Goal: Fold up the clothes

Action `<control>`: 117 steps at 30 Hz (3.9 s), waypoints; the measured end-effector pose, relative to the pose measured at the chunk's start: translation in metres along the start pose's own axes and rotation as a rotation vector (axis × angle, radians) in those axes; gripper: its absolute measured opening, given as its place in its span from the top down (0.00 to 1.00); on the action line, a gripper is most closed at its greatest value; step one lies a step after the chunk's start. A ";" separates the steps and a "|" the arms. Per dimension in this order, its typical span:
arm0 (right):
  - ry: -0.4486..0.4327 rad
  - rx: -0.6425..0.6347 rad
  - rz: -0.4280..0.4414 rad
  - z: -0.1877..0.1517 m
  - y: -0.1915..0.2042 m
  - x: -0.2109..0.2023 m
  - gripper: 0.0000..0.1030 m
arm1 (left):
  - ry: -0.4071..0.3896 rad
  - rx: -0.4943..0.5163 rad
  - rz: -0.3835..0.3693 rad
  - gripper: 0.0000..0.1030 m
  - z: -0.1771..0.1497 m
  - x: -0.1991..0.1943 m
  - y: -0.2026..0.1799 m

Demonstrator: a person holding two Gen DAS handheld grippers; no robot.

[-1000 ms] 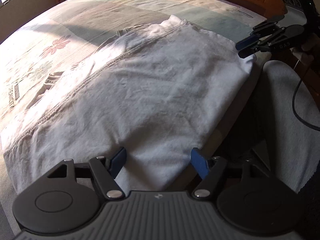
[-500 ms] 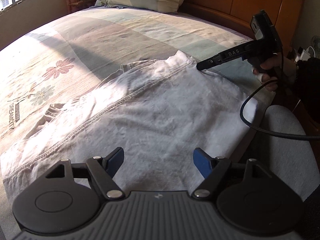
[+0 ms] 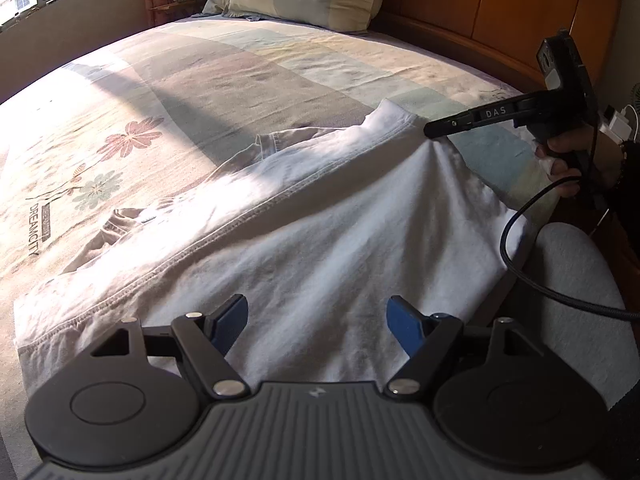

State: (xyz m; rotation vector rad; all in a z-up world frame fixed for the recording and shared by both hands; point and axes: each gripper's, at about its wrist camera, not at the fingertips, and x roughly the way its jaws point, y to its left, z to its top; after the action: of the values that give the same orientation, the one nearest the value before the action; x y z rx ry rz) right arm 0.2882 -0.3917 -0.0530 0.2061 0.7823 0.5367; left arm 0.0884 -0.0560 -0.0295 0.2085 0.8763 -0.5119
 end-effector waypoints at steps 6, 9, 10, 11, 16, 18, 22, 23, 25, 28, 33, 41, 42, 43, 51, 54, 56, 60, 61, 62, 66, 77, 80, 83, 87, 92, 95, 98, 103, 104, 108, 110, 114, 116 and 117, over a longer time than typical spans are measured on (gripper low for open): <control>0.020 0.039 -0.053 -0.004 -0.011 -0.001 0.91 | -0.011 0.006 0.015 0.25 -0.002 -0.008 0.003; 0.040 0.005 -0.058 -0.015 0.000 -0.015 0.90 | -0.005 0.014 0.023 0.25 -0.003 -0.010 0.006; 0.058 -0.017 -0.062 -0.021 0.005 -0.018 0.89 | -0.001 0.018 0.026 0.25 -0.004 -0.010 0.007; 0.077 -0.038 -0.065 -0.026 0.010 -0.021 0.88 | 0.005 0.025 0.030 0.25 -0.004 -0.009 0.008; 0.168 -0.144 -0.083 -0.053 0.034 -0.036 0.86 | 0.018 0.043 0.028 0.25 -0.006 -0.004 0.007; 0.205 -0.187 -0.091 -0.064 0.043 -0.042 0.86 | 0.023 0.045 0.034 0.25 -0.009 -0.005 0.007; 0.278 -0.273 -0.107 -0.085 0.062 -0.054 0.89 | 0.044 0.071 0.079 0.25 -0.022 -0.014 0.009; 0.296 -0.302 -0.123 -0.086 0.066 -0.059 0.89 | 0.050 0.076 0.087 0.25 -0.024 -0.016 0.012; 0.296 -0.360 -0.139 -0.084 0.077 -0.070 0.89 | 0.054 0.079 0.099 0.25 -0.026 -0.018 0.016; 0.239 -0.407 -0.113 -0.074 0.098 -0.078 0.86 | 0.057 0.065 0.113 0.25 -0.021 -0.016 0.021; 0.188 -0.404 -0.067 -0.072 0.132 -0.039 0.81 | 0.028 0.016 0.051 0.24 -0.006 -0.003 0.025; 0.305 -0.340 -0.121 -0.107 0.110 -0.056 0.81 | 0.056 -0.069 0.043 0.22 -0.010 0.017 0.047; 0.310 -0.340 -0.131 -0.106 0.110 -0.060 0.80 | 0.053 -0.076 0.038 0.22 -0.010 0.018 0.048; 0.281 -0.334 -0.118 -0.099 0.112 -0.063 0.78 | 0.047 -0.076 0.033 0.22 -0.008 0.018 0.047; 0.116 -0.357 -0.071 -0.045 0.139 -0.022 0.64 | 0.030 -0.031 0.032 0.21 0.001 0.024 0.044; 0.095 -0.326 -0.078 -0.030 0.137 0.019 0.64 | 0.030 -0.059 0.036 0.21 0.001 0.035 0.057; 0.095 -0.295 -0.109 -0.024 0.130 0.044 0.64 | 0.027 -0.088 0.038 0.21 0.000 0.044 0.067; 0.047 -0.193 -0.116 -0.017 0.107 0.070 0.67 | -0.025 -0.167 0.043 0.20 0.002 0.054 0.090; 0.038 -0.174 -0.124 -0.015 0.103 0.070 0.67 | -0.034 -0.183 0.042 0.19 0.003 0.055 0.094; 0.030 -0.156 -0.131 -0.013 0.099 0.070 0.67 | -0.037 -0.185 0.056 0.19 0.006 0.055 0.097; 0.063 -0.161 -0.120 -0.008 0.106 0.057 0.61 | -0.060 -0.174 0.076 0.20 0.015 0.044 0.100; 0.190 -0.486 -0.009 -0.099 0.204 0.023 0.22 | 0.002 -0.060 0.186 0.15 -0.036 -0.008 0.047; 0.167 -0.523 -0.076 -0.124 0.205 0.005 0.13 | 0.063 -0.085 0.212 0.15 -0.066 -0.015 0.036; 0.176 -0.467 -0.100 -0.136 0.196 -0.015 0.12 | 0.128 -0.126 0.235 0.14 -0.095 -0.022 0.033; 0.147 -0.352 -0.131 -0.136 0.178 -0.042 0.12 | 0.114 -0.153 0.211 0.14 -0.105 -0.049 0.030; 0.079 -0.293 -0.108 -0.119 0.180 -0.046 0.10 | 0.022 -0.126 0.120 0.12 -0.090 -0.055 0.020; 0.064 -0.309 -0.101 -0.111 0.193 -0.035 0.10 | 0.037 -0.174 0.040 0.12 -0.087 -0.036 0.020; 0.067 -0.302 -0.105 -0.111 0.198 -0.029 0.10 | 0.105 -0.218 0.003 0.12 -0.097 -0.026 0.019; 0.109 -0.255 -0.162 -0.126 0.178 -0.028 0.07 | 0.085 -0.201 -0.013 0.11 -0.102 -0.054 0.026; 0.117 -0.242 -0.172 -0.128 0.173 -0.026 0.07 | 0.057 -0.207 0.004 0.11 -0.097 -0.059 0.032; 0.125 -0.210 -0.190 -0.134 0.163 -0.025 0.02 | -0.021 -0.297 0.057 0.10 -0.075 -0.059 0.065; 0.130 -0.203 -0.192 -0.135 0.163 -0.024 0.00 | -0.038 -0.324 0.069 0.10 -0.065 -0.050 0.079; 0.123 -0.239 -0.211 -0.142 0.166 -0.025 0.00 | -0.006 -0.354 0.148 0.10 -0.066 -0.025 0.104; 0.115 -0.251 -0.219 -0.146 0.166 -0.026 0.00 | 0.025 -0.398 0.190 0.10 -0.075 -0.018 0.117; 0.114 -0.258 -0.223 -0.147 0.167 -0.027 0.00 | 0.014 -0.407 0.199 0.10 -0.079 -0.021 0.122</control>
State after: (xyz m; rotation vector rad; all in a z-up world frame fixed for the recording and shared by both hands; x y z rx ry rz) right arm 0.1034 -0.2676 -0.0774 -0.1499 0.8264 0.4354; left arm 0.0856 0.0860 -0.0668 -0.0734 0.9427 -0.1402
